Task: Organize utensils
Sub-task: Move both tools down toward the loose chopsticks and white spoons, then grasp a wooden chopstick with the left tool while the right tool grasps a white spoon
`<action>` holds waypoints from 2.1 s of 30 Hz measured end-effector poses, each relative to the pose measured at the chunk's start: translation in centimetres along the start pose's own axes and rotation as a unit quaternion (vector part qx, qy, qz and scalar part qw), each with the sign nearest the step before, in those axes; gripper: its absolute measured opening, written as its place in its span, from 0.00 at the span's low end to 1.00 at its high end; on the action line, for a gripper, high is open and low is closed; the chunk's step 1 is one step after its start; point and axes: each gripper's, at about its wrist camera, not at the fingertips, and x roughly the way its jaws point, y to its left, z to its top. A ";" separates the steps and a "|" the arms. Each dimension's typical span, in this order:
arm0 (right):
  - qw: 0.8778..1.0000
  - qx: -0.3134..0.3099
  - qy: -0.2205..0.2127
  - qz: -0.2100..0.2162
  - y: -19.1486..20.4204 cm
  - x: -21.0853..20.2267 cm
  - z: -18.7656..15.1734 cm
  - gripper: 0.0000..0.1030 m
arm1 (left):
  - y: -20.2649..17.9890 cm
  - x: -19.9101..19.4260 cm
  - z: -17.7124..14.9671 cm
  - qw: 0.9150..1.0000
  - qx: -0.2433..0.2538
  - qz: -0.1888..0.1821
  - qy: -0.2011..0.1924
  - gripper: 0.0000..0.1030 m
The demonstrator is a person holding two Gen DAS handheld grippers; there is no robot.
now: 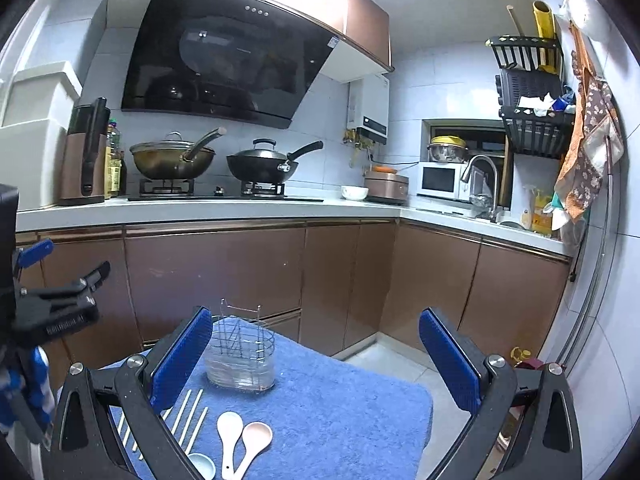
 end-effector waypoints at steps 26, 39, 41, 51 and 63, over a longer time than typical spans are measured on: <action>0.927 0.054 0.326 0.178 -0.5 19.5 -11.7 0.48 | 2.8 18.3 -14.6 0.894 -0.092 -0.161 0.408 0.53; 0.847 0.096 0.456 0.255 -1.0 27.2 -19.3 0.34 | 1.7 26.9 -20.9 0.831 -0.079 -0.137 0.533 0.22; 0.842 0.093 0.463 0.261 -0.9 27.5 -19.7 0.34 | 1.9 27.6 -21.5 0.825 -0.081 -0.135 0.542 0.17; 0.826 0.061 0.482 0.285 -0.1 29.3 -20.3 0.24 | 2.0 28.5 -21.9 0.821 -0.076 -0.132 0.551 0.07; 0.864 -0.041 0.427 0.265 2.2 26.1 -17.0 0.07 | 3.6 25.0 -19.2 0.841 -0.122 -0.169 0.499 0.05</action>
